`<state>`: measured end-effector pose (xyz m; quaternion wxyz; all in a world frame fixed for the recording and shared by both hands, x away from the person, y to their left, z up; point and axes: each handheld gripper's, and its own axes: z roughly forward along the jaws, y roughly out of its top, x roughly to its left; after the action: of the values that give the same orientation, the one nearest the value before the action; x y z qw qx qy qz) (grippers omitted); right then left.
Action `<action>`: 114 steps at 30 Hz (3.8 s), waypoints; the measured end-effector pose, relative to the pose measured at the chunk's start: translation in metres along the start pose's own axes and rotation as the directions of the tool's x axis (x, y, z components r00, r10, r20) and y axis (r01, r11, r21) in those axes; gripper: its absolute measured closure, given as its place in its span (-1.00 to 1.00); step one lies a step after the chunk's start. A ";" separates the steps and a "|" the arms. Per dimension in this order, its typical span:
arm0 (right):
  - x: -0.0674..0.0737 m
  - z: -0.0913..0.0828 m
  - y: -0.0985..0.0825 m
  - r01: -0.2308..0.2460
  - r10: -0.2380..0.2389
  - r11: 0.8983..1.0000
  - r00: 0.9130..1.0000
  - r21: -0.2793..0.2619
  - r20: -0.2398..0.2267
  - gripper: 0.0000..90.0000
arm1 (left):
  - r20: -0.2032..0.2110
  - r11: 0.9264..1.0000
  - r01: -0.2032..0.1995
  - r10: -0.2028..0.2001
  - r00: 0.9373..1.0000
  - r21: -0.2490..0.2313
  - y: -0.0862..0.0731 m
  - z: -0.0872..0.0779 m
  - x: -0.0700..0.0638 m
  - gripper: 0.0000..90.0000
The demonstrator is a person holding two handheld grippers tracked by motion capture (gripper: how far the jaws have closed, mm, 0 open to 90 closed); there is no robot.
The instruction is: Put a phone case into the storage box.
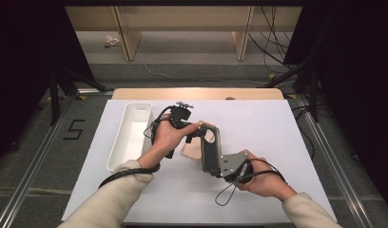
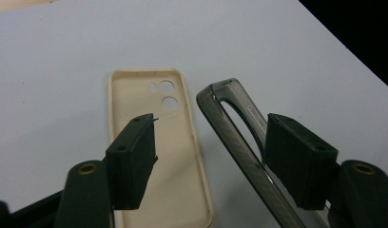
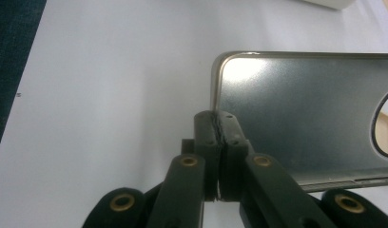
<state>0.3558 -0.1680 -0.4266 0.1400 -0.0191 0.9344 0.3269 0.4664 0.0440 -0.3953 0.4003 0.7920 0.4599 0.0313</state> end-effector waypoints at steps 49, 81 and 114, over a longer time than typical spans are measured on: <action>-0.015 -0.009 -0.014 -0.223 0.246 0.966 0.949 -0.131 0.196 -0.17 | 0.066 0.981 -0.012 0.026 0.997 -0.195 0.009 -0.027 -0.012 0.84; -0.026 -0.032 -0.050 -0.453 0.531 0.833 0.816 -0.318 0.228 -0.62 | 0.018 0.950 -0.082 0.091 0.996 -0.302 0.000 -0.079 0.014 0.84; -0.026 -0.048 -0.065 -0.492 0.591 0.794 0.763 -0.358 0.261 -0.63 | -0.027 0.932 -0.090 0.086 0.996 -0.350 -0.001 -0.118 0.043 0.84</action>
<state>0.3768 -0.2499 -0.4230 0.2031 0.2955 0.8041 0.4742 0.4416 0.1478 -0.3297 0.5306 0.7276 0.4132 0.1351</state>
